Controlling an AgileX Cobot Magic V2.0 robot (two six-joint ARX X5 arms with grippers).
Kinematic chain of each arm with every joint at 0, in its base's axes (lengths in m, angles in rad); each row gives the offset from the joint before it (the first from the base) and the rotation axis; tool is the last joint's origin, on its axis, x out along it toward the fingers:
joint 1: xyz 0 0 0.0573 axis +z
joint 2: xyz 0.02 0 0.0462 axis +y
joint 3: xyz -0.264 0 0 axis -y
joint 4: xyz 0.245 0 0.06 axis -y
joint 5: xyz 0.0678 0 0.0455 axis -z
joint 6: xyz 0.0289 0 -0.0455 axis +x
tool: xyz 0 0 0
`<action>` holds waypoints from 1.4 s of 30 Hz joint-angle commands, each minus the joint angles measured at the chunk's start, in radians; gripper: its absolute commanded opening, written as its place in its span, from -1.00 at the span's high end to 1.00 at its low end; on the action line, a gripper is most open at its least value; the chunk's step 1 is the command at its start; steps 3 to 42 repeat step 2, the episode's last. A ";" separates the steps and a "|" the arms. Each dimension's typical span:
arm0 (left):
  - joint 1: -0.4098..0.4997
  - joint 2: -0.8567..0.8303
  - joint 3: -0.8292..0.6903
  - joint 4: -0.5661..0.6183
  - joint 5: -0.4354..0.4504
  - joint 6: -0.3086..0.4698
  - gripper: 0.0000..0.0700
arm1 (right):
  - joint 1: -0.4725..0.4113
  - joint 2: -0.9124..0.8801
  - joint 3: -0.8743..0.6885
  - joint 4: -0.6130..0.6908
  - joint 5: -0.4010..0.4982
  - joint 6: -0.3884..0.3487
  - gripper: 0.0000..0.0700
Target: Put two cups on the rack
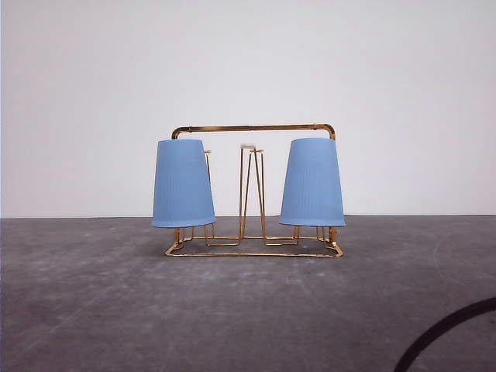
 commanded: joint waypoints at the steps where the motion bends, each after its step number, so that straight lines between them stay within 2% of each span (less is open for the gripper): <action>1: -0.001 0.000 -0.013 0.014 0.001 -0.004 1.00 | 0.002 0.000 -0.004 0.011 0.000 0.004 0.99; 42: -0.001 0.000 -0.013 0.014 0.001 -0.004 1.00 | 0.002 0.000 -0.004 0.011 0.000 0.004 0.99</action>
